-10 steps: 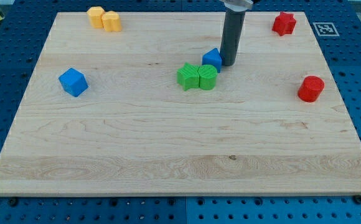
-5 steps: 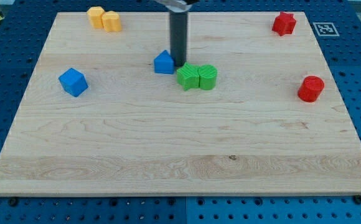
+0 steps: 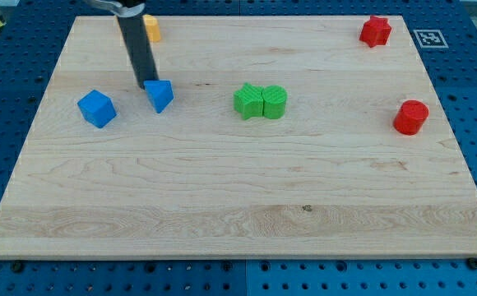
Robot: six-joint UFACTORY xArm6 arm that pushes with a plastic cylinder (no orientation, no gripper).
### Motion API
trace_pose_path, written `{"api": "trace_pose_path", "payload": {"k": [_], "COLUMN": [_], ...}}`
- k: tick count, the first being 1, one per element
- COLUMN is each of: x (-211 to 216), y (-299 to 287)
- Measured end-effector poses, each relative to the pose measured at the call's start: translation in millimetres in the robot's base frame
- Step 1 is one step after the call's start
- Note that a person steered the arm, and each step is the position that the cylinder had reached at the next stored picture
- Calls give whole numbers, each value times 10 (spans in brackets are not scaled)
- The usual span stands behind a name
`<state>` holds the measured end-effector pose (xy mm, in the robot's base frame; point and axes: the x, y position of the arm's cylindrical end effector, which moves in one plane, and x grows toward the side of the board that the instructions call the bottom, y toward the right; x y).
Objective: Drag the blue triangle to the top left of the blue cube
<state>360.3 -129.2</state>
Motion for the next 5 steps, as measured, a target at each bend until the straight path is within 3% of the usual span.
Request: {"api": "trace_pose_path", "payload": {"k": [1, 2, 5], "x": [22, 218, 247], "y": [455, 466, -635]}}
